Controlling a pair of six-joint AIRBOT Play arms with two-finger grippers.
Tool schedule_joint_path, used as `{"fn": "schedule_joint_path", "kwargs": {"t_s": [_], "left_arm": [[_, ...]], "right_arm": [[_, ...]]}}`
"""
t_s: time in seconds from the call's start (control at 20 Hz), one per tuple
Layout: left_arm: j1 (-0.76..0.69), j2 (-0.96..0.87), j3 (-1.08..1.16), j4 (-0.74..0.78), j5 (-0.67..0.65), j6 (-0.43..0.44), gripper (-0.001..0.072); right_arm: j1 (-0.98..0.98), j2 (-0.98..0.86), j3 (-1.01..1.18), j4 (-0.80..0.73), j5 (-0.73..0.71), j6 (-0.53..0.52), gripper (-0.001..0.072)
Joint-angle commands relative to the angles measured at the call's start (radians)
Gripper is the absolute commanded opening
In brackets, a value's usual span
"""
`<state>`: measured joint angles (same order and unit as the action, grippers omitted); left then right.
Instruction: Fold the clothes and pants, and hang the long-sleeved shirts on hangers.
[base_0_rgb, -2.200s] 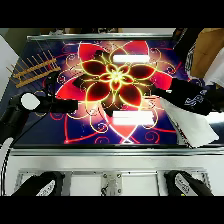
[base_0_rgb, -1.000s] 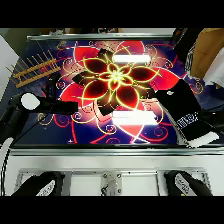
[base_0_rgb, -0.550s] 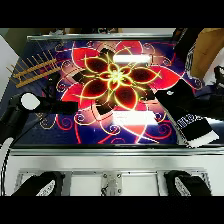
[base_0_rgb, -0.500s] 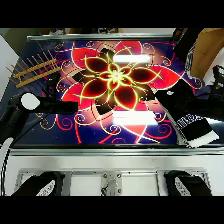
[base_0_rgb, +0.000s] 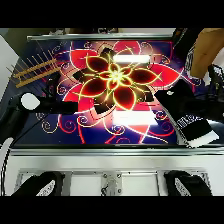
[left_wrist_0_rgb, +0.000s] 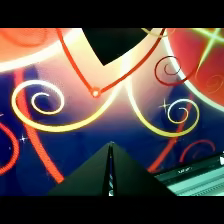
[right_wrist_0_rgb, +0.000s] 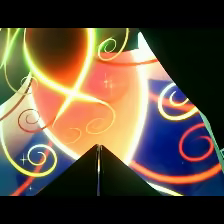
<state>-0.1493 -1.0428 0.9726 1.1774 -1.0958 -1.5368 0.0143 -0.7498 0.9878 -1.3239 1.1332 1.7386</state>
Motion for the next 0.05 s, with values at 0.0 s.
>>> {"fn": "schedule_joint_path", "kwargs": {"t_s": [0.0], "left_arm": [[0.000, 0.000, 0.000, 0.000, 0.000, -0.001, 0.0007]], "right_arm": [[0.002, 0.001, 0.000, 0.001, 0.000, 0.000, 0.0018]]}}
